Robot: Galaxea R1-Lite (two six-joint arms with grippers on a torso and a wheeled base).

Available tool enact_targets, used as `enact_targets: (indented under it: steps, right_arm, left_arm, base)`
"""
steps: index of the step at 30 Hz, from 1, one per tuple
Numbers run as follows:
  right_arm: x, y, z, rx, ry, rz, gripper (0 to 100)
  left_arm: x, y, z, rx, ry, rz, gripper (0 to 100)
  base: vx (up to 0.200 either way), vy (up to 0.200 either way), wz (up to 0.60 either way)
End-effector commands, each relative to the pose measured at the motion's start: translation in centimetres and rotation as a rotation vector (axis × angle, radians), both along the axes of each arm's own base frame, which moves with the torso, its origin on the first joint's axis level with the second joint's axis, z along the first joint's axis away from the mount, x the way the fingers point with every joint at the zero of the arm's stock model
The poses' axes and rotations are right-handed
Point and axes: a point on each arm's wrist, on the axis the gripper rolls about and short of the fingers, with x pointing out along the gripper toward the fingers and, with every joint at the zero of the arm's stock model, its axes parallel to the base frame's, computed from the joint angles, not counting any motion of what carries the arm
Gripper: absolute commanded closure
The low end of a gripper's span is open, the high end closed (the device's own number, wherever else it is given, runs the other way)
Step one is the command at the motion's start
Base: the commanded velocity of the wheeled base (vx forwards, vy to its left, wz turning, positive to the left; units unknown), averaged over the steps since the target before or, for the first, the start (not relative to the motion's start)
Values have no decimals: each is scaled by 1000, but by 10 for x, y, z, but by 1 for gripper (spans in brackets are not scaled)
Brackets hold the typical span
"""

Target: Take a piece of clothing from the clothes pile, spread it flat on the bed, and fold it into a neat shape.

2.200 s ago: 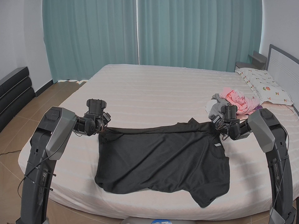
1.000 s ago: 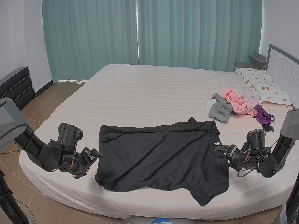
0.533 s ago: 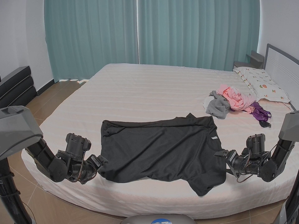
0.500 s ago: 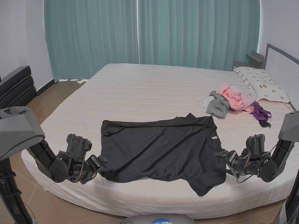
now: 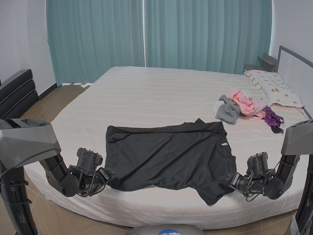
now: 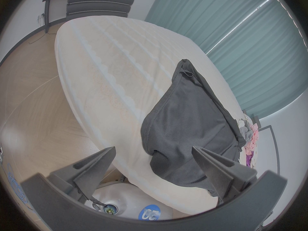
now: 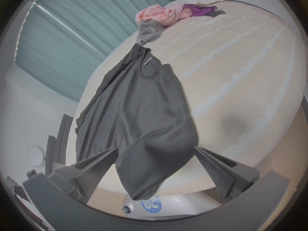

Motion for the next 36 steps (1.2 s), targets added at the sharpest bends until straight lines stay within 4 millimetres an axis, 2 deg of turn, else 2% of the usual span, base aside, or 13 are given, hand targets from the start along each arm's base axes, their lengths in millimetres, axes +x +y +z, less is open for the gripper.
enact_targets:
  steps: [1,3,17,18,26,30,32,33,36]
  right_arm:
    - [-3,2,3,-7,-3,13,0]
    - [-6,2,6,-9,1,17,0]
    - [-16,24,-10,-31,65,107,0]
    - [-16,24,-13,-35,70,107,100]
    - [-14,24,-10,-31,53,107,100]
    - [-8,22,16,53,-40,97,100]
    - [1,19,32,94,-98,80,100]
    - [2,19,33,96,-103,76,100]
    - [22,11,56,132,-197,24,100]
  left_arm:
    - [-2,3,0,-5,9,4,0]
    - [-2,4,0,-5,9,7,0]
    - [-2,4,1,-7,6,10,0]
    - [-2,4,1,-7,6,10,0]
    - [-2,6,1,-5,7,15,0]
    - [-3,4,1,-3,4,1,0]
    - [-2,2,2,-3,1,-3,0]
    - [-2,2,2,-3,0,-3,0]
    - [-2,1,2,8,0,-20,0]
  base:
    - [0,0,0]
    - [0,0,0]
    - [0,0,0]
    - [0,0,0]
    - [0,0,0]
    - [0,0,0]
    - [0,0,0]
    - [0,0,0]
    - [0,0,0]
